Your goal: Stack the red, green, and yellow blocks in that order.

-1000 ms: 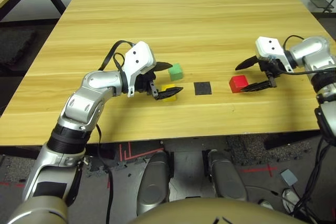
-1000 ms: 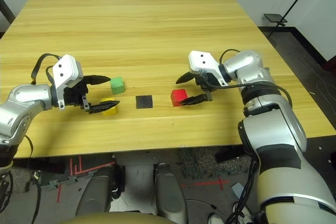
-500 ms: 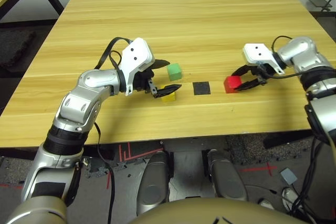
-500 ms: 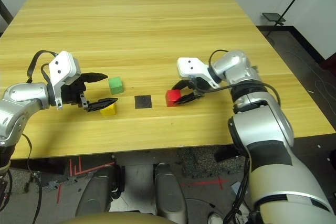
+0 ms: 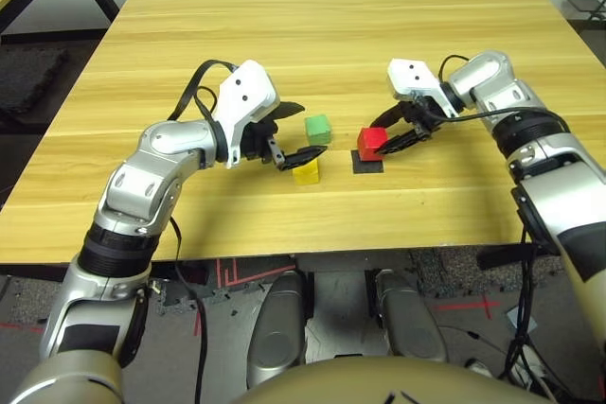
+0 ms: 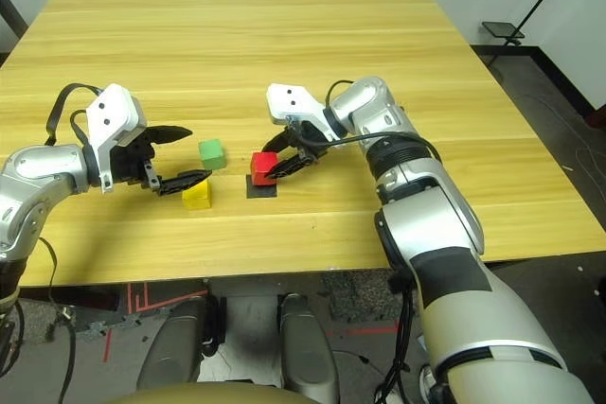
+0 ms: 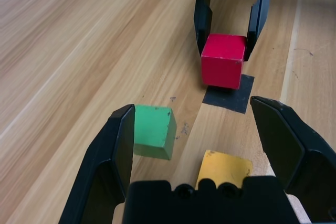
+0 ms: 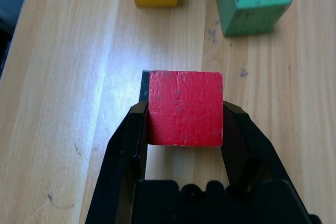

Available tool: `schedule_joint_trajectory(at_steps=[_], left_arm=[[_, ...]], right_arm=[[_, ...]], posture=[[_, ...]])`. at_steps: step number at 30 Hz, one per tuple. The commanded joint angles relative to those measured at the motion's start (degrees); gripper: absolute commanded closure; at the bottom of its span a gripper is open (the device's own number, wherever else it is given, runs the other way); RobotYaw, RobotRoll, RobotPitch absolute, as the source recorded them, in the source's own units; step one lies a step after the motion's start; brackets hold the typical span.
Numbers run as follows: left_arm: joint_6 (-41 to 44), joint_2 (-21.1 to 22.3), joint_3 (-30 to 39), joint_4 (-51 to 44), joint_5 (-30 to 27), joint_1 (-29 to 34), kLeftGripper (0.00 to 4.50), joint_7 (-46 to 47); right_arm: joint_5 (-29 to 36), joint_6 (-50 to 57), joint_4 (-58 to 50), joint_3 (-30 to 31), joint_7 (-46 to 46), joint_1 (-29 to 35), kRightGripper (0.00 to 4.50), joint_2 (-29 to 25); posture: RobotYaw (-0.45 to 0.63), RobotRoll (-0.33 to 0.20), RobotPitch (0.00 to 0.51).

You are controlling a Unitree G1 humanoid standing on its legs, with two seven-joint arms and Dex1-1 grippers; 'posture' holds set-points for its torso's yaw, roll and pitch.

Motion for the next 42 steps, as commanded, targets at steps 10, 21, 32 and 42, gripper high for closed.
schedule_joint_trajectory(at_steps=[10,21,32,42], left_arm=[[0.12,0.31,0.72,0.47,0.65,0.21,0.00,1.89],[-3.18,-0.40,-1.93,7.95,4.62,-4.06,0.00,1.18],[-13.29,-0.65,-10.09,22.89,11.82,-12.82,0.00,-9.47],[-22.29,-5.47,-12.52,41.89,17.63,-18.90,0.00,-13.83]], right_arm=[[-2.95,-0.34,-1.00,0.12,0.08,1.56,2.46,1.96],[-2.27,-3.71,-0.40,0.10,0.99,2.53,0.72,2.04],[9.58,-0.65,3.19,-6.54,1.03,-3.99,0.02,-9.69],[10.31,5.05,-3.50,-12.57,0.83,1.25,0.02,-12.98]], posture=[[0.50,-0.178,0.165],[0.48,-0.159,0.156],[0.37,-0.120,0.121],[0.28,-0.084,0.105]])
